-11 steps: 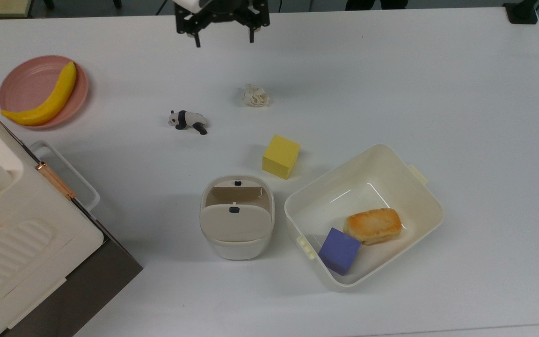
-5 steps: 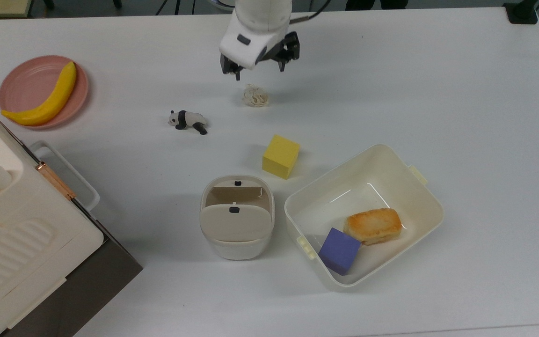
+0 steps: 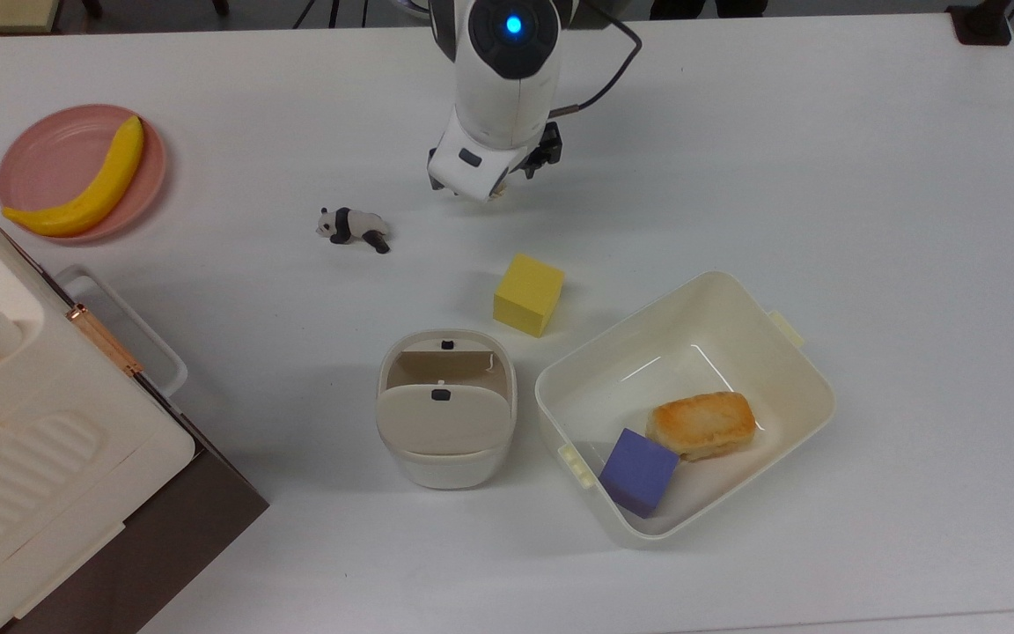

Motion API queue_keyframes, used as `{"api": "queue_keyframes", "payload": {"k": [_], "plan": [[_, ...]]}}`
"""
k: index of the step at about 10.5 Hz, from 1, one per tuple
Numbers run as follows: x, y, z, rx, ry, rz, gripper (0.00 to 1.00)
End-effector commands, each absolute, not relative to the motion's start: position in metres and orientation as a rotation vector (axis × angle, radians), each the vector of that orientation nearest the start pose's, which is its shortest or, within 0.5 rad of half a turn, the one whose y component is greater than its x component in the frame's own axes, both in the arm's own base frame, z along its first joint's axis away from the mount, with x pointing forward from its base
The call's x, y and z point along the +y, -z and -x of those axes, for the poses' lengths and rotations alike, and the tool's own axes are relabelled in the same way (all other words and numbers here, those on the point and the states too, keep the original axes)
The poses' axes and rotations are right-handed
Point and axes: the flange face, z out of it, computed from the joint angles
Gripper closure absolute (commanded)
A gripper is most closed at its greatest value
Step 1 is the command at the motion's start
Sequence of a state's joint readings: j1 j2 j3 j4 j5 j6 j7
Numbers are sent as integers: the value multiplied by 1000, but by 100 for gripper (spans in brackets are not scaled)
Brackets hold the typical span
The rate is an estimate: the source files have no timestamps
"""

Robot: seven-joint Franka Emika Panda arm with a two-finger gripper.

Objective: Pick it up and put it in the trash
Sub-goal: 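Lower the gripper onto the crumpled trash piece and close on it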

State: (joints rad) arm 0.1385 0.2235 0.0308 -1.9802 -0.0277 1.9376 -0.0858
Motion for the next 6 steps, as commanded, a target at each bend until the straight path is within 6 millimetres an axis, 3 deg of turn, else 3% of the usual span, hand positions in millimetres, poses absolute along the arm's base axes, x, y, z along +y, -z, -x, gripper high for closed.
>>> {"api": "queue_keyframes", "payload": {"k": [1, 3, 6], "plan": [[99, -322, -547, -514, -459, 3172, 23], [99, -317, -542, -533, -494, 3168, 59], [98, -319, -542, -560, -511, 3175, 95]]}}
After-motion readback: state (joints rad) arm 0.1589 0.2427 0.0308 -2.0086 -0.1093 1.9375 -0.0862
